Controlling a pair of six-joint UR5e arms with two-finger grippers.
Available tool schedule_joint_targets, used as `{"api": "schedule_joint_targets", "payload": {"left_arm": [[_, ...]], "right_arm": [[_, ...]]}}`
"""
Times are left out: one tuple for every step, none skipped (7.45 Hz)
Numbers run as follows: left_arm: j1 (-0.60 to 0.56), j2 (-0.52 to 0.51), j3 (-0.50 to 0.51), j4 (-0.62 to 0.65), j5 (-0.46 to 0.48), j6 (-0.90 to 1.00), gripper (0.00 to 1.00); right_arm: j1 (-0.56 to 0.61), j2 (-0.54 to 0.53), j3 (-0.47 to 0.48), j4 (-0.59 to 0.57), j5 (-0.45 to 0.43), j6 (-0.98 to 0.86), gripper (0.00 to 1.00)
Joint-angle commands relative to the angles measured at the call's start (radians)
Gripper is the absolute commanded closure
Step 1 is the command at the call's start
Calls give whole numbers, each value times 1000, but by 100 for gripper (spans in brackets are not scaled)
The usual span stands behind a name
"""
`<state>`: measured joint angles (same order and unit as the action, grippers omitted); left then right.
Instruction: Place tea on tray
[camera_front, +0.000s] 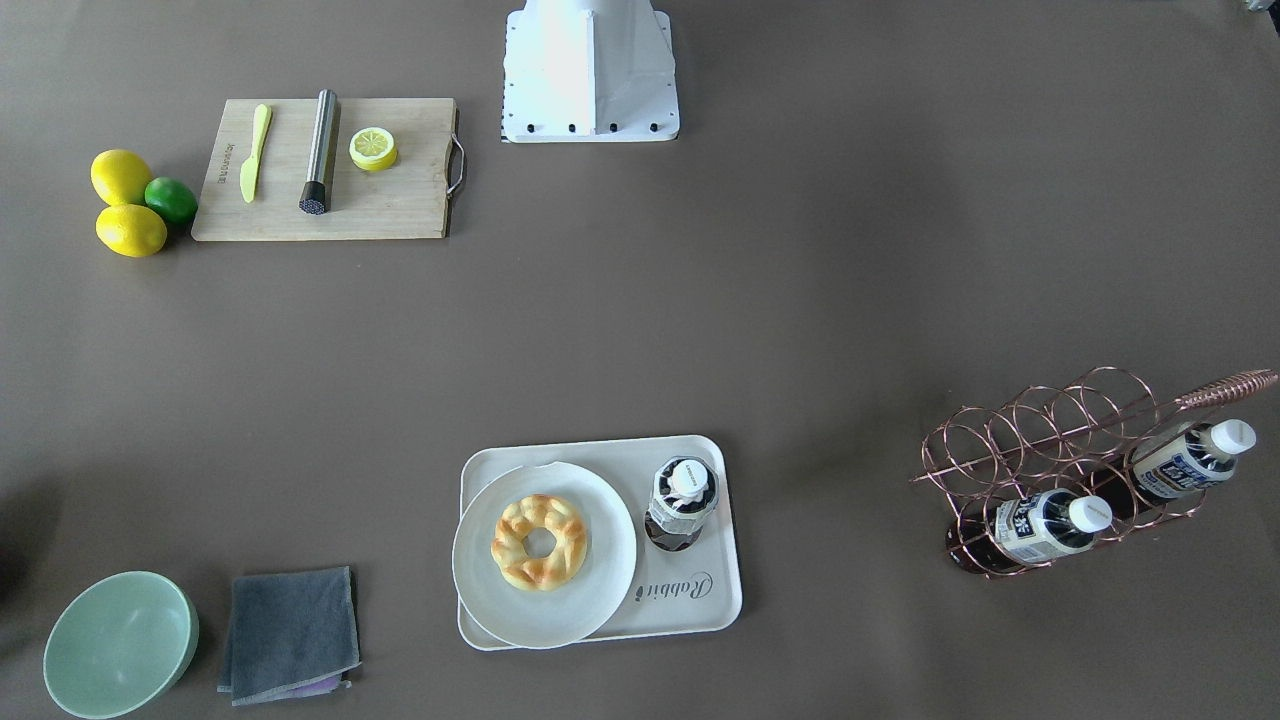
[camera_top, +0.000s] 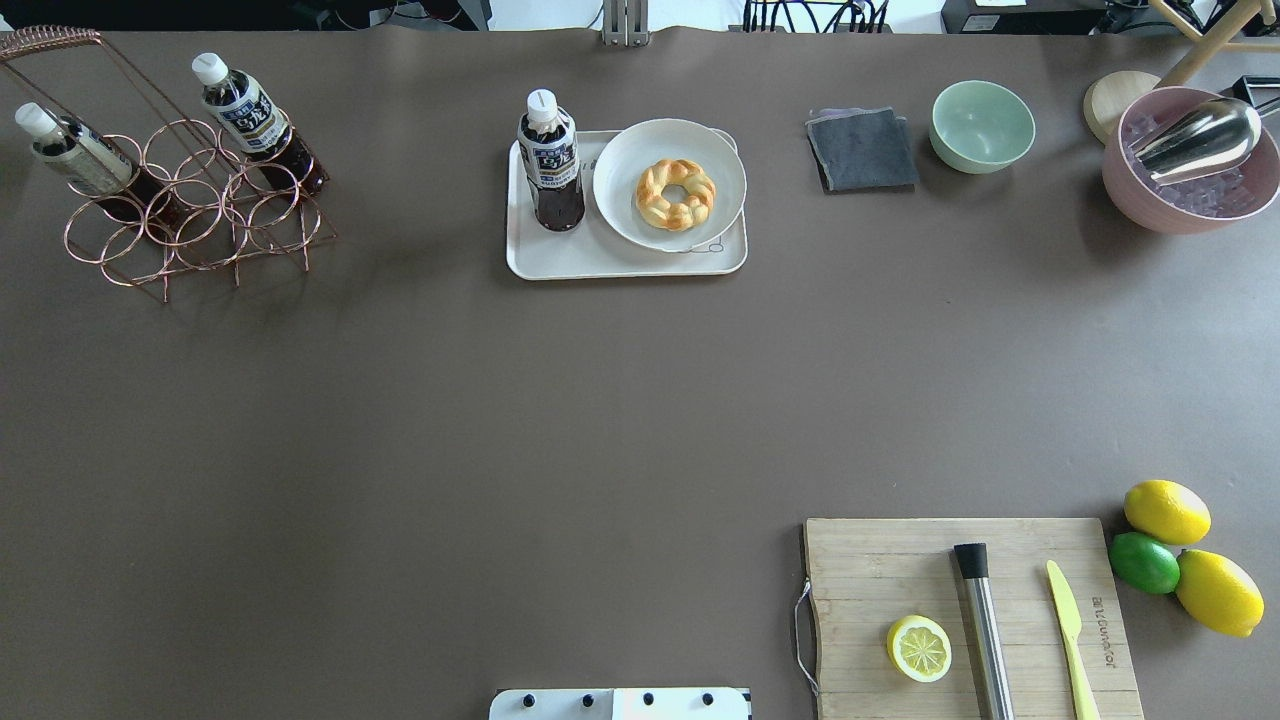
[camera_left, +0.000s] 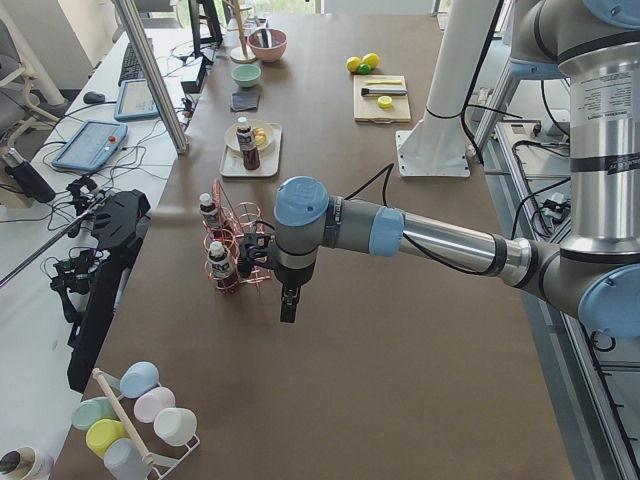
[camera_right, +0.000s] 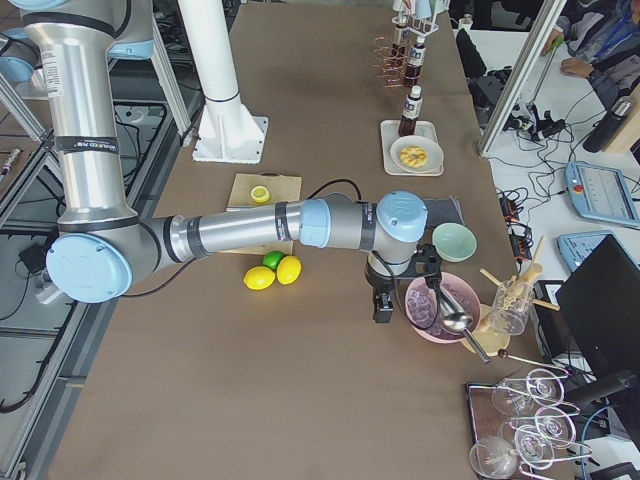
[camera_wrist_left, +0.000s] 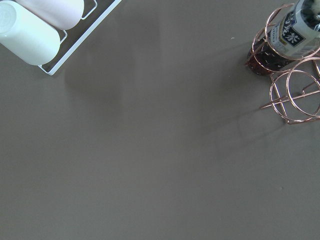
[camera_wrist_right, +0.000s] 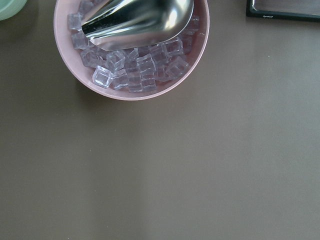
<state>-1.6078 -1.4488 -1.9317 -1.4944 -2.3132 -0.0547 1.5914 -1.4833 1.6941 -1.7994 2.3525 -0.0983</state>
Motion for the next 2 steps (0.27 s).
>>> {"api": "schedule_joint_targets", "payload": {"left_arm": [[-1, 10, -1, -1, 0, -4, 3], [-3, 10, -4, -1, 0, -2, 3]], "right_arm": [[-8, 8, 6, 0, -1, 2, 0], [-14, 8, 15, 0, -1, 6, 0]]}}
